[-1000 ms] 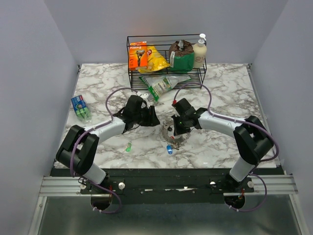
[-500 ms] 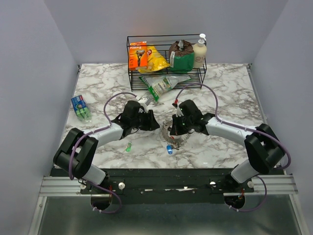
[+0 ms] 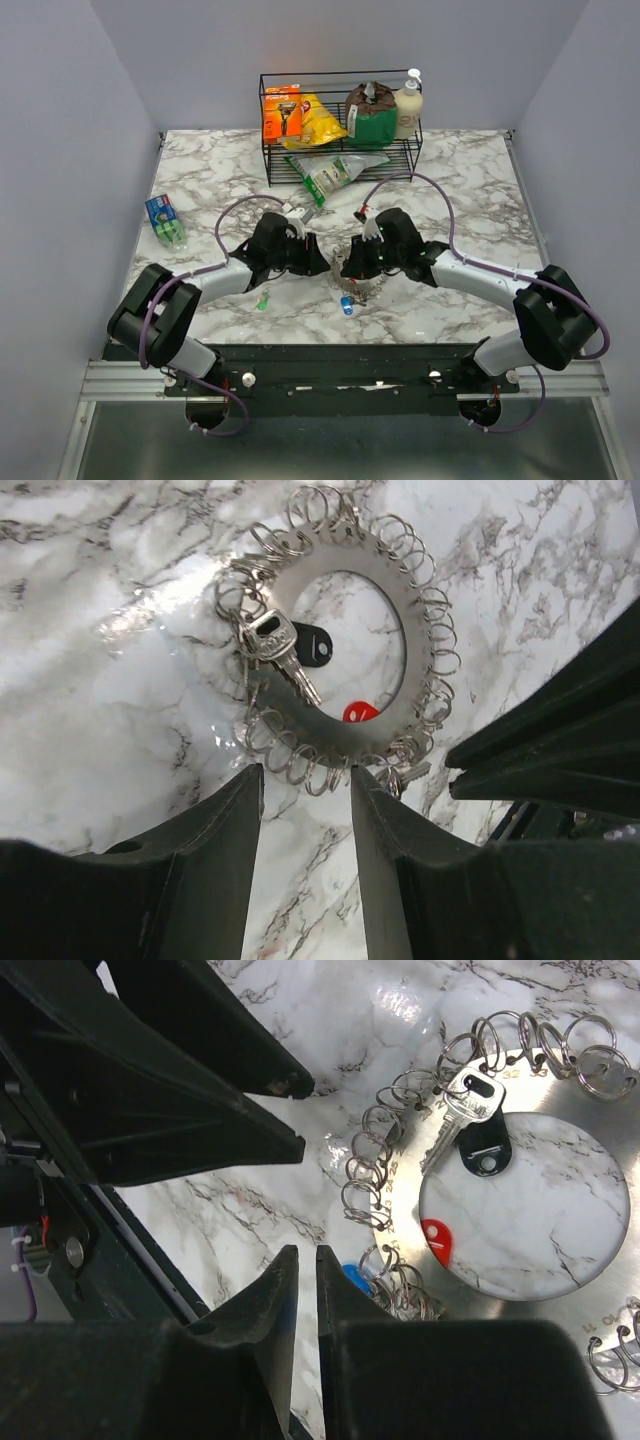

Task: Put the keys on the keyring

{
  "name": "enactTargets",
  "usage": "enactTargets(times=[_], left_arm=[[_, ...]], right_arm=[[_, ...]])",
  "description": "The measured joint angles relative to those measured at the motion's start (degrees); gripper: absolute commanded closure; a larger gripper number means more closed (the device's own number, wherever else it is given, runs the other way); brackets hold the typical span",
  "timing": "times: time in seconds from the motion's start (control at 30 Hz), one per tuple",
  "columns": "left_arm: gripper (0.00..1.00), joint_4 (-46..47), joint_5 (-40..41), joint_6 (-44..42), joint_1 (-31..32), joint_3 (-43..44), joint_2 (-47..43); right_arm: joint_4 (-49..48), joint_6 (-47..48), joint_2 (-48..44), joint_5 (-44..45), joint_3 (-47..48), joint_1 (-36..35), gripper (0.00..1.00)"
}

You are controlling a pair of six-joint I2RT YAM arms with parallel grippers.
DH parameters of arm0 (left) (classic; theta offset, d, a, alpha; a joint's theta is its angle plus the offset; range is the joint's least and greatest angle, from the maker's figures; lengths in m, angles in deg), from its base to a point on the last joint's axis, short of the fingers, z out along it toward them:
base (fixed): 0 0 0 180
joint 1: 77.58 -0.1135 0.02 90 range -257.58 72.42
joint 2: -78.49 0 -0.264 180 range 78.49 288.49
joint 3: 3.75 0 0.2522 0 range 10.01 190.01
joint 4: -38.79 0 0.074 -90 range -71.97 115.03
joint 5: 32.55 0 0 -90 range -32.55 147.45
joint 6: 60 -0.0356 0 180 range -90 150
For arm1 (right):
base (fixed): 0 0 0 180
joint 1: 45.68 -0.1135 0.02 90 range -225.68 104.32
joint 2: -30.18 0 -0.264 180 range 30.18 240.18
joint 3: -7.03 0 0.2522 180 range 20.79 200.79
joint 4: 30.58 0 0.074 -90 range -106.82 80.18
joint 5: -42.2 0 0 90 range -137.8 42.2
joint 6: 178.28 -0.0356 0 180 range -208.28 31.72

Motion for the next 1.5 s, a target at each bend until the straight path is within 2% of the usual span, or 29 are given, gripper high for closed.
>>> enactTargets(times=[0.4,0.93,1.5], left_arm=[[0.53,2.99,-2.21,-2.25,5.44,-3.15,-5.57],[0.51,7.65,-2.78,-1.60,9.42,-3.50,1.18],[0.51,6.73,-0.31,-3.56,9.81,-3.50,2.19]], right_arm=[[-3.61,0.92,-0.76,-0.98,-3.23,2.27,0.66],[-5.33,-0.59,-3.93,-3.34,-5.95,9.09,0.64],[-6.21,-1.01,-3.93,-5.53,-6.67,9.88,0.64]])
